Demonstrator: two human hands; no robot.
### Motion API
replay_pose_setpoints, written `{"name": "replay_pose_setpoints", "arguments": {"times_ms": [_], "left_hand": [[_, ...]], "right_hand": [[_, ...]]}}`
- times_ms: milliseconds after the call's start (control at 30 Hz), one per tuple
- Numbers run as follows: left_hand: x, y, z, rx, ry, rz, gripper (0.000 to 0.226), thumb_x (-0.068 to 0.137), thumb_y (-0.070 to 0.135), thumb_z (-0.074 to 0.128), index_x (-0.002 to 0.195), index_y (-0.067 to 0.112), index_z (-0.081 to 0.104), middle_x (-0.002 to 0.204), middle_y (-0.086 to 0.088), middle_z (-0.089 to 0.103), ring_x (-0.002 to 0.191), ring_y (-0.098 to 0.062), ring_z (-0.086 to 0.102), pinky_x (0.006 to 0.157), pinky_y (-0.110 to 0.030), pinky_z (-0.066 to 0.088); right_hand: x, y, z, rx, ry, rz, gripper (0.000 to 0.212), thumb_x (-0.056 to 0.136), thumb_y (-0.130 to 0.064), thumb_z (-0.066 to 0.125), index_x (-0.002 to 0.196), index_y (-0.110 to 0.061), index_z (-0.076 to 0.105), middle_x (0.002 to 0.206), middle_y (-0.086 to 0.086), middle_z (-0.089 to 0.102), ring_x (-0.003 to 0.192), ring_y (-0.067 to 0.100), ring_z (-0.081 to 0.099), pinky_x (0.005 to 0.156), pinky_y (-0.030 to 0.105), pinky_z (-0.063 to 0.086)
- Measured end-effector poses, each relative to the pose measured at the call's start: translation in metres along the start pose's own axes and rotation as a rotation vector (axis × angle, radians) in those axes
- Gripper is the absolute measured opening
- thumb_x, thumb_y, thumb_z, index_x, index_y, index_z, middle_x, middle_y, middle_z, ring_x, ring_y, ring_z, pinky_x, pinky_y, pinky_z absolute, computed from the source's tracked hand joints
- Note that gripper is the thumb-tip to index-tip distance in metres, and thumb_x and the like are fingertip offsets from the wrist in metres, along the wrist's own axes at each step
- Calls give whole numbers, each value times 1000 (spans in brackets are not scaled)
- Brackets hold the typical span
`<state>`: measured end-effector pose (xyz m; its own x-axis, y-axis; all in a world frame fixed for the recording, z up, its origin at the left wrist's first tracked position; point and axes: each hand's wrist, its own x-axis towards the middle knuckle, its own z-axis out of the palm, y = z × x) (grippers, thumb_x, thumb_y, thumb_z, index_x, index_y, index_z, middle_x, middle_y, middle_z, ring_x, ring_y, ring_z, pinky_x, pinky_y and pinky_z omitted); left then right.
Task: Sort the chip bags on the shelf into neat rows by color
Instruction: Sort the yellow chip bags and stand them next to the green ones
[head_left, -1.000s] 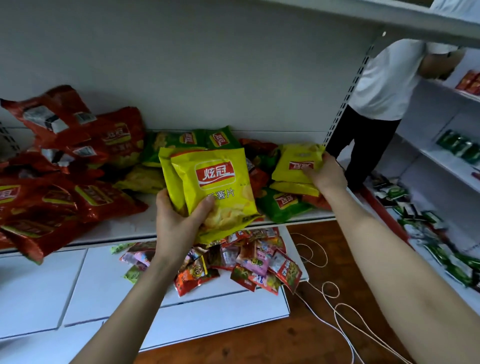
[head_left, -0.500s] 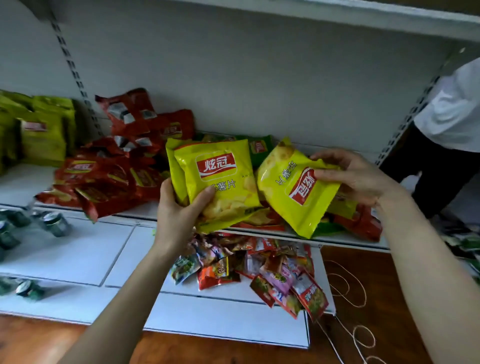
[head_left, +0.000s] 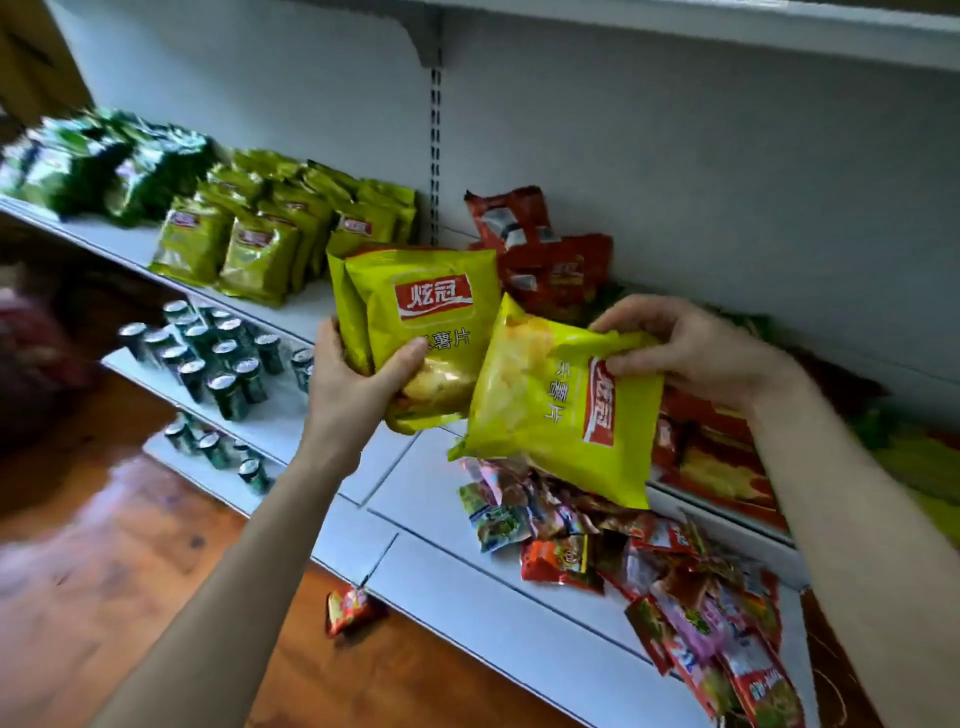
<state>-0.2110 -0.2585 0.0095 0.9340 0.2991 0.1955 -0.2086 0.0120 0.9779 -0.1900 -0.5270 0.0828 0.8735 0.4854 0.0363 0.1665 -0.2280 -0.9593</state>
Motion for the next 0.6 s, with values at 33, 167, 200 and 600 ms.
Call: {"name": "replay_pose_setpoints", "arguments": {"times_ms": [33,167,200,600], "left_hand": [[4,0,-11,-13,-37,-24,53,75,21,74,118,20,42,104,9,59,90,-2,61,66,-15,54],[27,-1,-58,41,-131,-56,78,62,36,83,125,28,38,110,11,56,98,-4,57,75,-20,52],[33,-2,-68,62,-147,-48,79,62,35,85,125,29,37,109,14,54,97,-1,55,73,-17,51],[86,-34,-144,-113,-248,-232,62,52,22,81,106,30,51,106,1,67,85,-10,69,59,-23,54]], "right_hand": [[14,-4,12,-79,-27,-1,34,63,4,67,73,-28,73,71,-13,69,69,-2,63,60,12,49],[70,-24,55,-298,-52,12,35,73,2,70,85,-30,71,81,-18,69,79,-6,62,68,9,46],[83,-28,65,-328,-45,4,36,72,2,71,83,-33,72,82,-15,69,81,-5,62,69,10,47],[178,-38,143,-412,119,-104,39,73,-5,74,95,-34,61,98,-11,63,89,-3,59,82,15,48]]}}
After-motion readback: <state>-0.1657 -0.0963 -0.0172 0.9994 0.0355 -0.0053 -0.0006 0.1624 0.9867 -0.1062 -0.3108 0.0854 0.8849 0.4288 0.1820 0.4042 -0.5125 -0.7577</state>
